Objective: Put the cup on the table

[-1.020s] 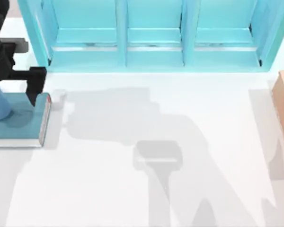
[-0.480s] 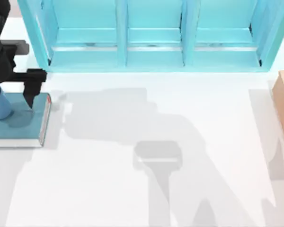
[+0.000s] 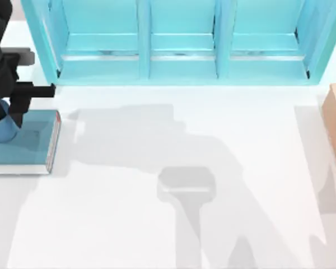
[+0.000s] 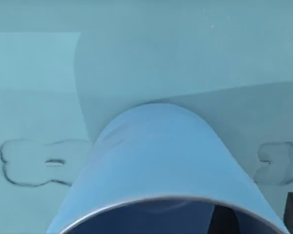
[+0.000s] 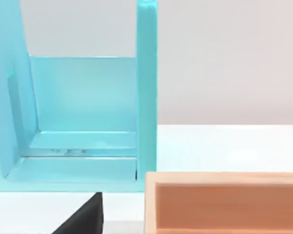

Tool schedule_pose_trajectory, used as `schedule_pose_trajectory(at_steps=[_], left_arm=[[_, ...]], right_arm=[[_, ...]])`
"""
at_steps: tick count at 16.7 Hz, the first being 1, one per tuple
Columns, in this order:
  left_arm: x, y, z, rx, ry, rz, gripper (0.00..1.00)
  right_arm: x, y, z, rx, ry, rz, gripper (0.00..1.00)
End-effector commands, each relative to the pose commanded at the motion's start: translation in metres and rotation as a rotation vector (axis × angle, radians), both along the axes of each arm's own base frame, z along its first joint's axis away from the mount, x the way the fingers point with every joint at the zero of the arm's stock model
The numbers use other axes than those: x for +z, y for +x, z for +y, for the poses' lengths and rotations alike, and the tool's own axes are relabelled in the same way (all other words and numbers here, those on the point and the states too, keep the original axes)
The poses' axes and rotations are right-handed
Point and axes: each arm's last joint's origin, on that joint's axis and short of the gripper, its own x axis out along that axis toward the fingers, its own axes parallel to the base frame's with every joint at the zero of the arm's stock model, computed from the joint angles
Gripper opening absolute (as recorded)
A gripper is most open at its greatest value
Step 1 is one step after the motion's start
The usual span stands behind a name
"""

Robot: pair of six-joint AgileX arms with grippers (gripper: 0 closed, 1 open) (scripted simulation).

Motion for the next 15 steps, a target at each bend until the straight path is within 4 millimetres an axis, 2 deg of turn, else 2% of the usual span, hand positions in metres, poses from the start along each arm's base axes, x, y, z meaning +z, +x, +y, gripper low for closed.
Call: schedule_pose_trajectory(at_steps=[1, 2, 11, 15], left_arm=[[0.000, 0.000, 0.000, 0.000, 0.000, 0.000, 0.02], [0.000, 0.000, 0.000, 0.000, 0.000, 0.000, 0.00], [0.001, 0.000, 0.000, 0.000, 0.000, 0.000, 0.00], [0.027, 0.001, 0.000, 0.000, 0.000, 0.006, 0.00]], right_arm=[[0.000, 0.000, 0.000, 0.000, 0.000, 0.000, 1.00], [0.000, 0.000, 0.000, 0.000, 0.000, 0.000, 1.00], [0.000, 0.000, 0.000, 0.000, 0.000, 0.000, 1.00], [0.000, 0.000, 0.000, 0.000, 0.000, 0.000, 1.00]])
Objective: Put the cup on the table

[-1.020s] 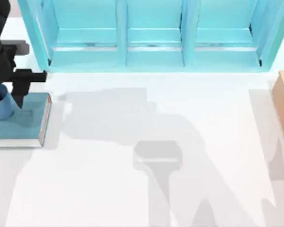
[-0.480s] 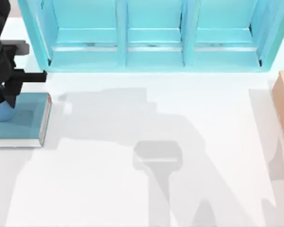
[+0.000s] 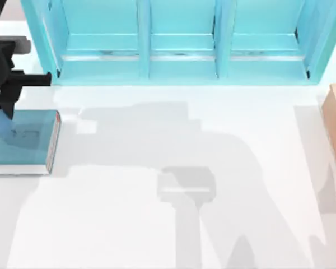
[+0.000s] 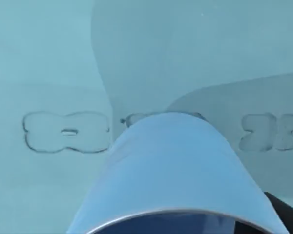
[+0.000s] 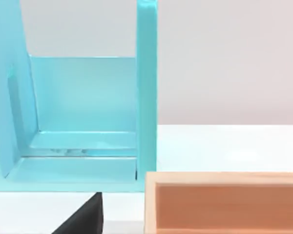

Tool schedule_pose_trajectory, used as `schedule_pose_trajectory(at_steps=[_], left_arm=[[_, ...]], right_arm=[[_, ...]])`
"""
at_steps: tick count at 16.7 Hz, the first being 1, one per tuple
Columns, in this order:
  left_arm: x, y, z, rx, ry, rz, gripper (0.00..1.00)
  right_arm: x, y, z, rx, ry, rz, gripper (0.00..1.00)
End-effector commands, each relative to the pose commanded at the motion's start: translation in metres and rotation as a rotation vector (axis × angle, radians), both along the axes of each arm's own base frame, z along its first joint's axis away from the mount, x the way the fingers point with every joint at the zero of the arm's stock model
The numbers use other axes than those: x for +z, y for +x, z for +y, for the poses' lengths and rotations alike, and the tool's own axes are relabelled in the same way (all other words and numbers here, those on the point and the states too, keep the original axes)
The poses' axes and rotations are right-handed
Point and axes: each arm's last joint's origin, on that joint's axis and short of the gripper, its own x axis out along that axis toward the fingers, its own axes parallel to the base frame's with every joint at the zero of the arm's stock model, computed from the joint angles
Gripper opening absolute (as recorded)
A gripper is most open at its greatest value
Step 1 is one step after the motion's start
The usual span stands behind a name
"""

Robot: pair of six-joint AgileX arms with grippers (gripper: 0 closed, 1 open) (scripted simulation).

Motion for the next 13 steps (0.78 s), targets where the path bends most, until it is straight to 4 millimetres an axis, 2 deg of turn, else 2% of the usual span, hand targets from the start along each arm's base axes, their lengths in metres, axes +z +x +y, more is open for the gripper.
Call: schedule_pose_trajectory(at_steps=[3, 8, 10, 13], left_arm=[[0.022, -0.001, 0.000, 0.000, 0.000, -0.006, 0.00], [0.021, -0.001, -0.001, 0.000, 0.001, -0.003, 0.00], [0.023, -0.002, -0.014, 0.001, 0.004, 0.000, 0.00], [0.028, -0.009, -0.051, 0.004, 0.013, 0.004, 0.00]], right_arm=[[0.000, 0.000, 0.000, 0.000, 0.000, 0.000, 1.00], [0.000, 0.000, 0.000, 0.000, 0.000, 0.000, 1.00], [0.000, 0.000, 0.000, 0.000, 0.000, 0.000, 1.00], [0.000, 0.000, 0.000, 0.000, 0.000, 0.000, 1.00]])
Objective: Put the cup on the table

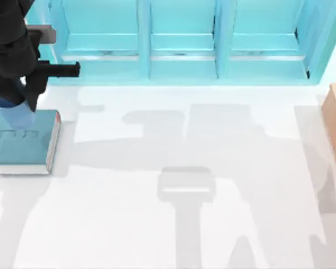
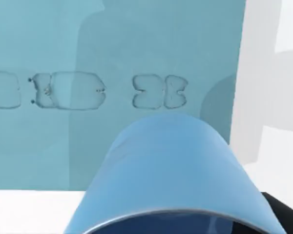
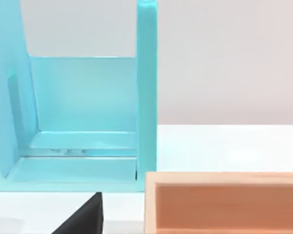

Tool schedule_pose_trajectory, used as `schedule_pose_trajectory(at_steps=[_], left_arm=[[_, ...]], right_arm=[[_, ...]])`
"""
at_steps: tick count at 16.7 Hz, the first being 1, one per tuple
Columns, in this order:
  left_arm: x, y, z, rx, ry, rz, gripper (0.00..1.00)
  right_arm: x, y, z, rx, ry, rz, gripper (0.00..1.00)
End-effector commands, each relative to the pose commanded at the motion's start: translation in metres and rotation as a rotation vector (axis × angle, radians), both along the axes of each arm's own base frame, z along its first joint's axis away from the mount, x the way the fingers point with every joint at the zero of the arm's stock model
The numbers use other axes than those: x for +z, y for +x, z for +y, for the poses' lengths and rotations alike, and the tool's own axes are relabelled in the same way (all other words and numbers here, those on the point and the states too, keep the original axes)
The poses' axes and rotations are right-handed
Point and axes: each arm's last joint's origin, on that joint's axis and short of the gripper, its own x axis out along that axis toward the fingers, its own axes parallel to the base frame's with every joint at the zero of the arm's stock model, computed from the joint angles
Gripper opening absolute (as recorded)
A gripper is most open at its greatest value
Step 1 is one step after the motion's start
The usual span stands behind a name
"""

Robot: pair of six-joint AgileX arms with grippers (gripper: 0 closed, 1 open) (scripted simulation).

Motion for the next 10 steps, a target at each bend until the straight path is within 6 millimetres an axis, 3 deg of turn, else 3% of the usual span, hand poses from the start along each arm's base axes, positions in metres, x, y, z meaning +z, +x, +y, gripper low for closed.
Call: schedule_pose_trajectory(at_steps=[5, 7, 10], left_arm=[[0.010, -0.024, -0.068, -0.002, 0.017, -0.005, 0.00], [0.013, -0.029, -0.078, -0.002, 0.019, -0.011, 0.00], [0.013, -0.030, -0.078, -0.002, 0.019, -0.011, 0.00]], right_arm=[[0.000, 0.000, 0.000, 0.000, 0.000, 0.000, 1.00], [0.000, 0.000, 0.000, 0.000, 0.000, 0.000, 1.00], [0.000, 0.000, 0.000, 0.000, 0.000, 0.000, 1.00]])
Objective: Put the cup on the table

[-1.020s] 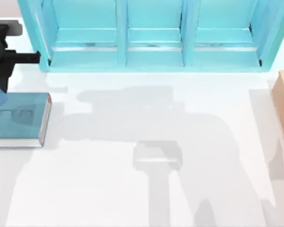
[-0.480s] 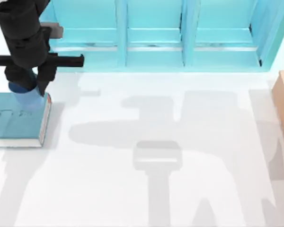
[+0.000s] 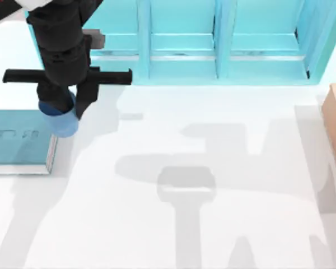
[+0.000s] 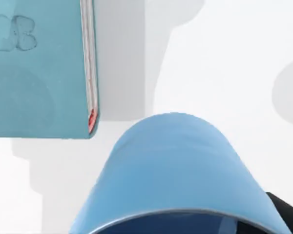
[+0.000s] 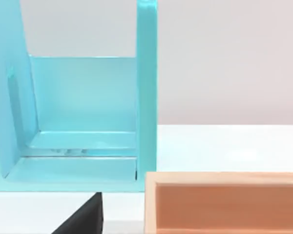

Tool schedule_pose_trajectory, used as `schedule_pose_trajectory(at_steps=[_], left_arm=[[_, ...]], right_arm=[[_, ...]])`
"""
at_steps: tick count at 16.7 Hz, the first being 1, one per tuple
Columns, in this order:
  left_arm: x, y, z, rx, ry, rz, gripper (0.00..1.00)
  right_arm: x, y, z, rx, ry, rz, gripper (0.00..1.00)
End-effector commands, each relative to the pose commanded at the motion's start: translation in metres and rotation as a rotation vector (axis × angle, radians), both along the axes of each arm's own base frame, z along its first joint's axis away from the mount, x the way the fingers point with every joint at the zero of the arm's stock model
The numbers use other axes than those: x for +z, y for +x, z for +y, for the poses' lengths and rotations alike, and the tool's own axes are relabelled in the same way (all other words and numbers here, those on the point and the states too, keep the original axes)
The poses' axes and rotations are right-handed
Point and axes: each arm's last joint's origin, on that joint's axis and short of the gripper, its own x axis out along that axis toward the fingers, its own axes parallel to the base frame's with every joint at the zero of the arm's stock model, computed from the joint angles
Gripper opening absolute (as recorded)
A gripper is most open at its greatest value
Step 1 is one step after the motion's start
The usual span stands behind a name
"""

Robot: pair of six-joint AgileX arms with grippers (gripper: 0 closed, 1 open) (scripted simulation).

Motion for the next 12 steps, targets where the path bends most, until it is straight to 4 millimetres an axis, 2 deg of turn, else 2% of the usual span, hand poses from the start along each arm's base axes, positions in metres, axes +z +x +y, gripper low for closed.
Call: schedule_pose_trajectory(at_steps=[4, 9, 12], left_arm=[[-0.013, 0.002, 0.003, 0.002, 0.001, 0.006, 0.00], [-0.059, 0.001, 0.010, 0.001, 0.000, 0.001, 0.00], [-0.064, 0.000, 0.011, 0.000, 0.000, 0.000, 0.00]], right_arm=[[0.000, 0.000, 0.000, 0.000, 0.000, 0.000, 1.00], [0.000, 0.000, 0.000, 0.000, 0.000, 0.000, 1.00], [0.000, 0.000, 0.000, 0.000, 0.000, 0.000, 1.00]])
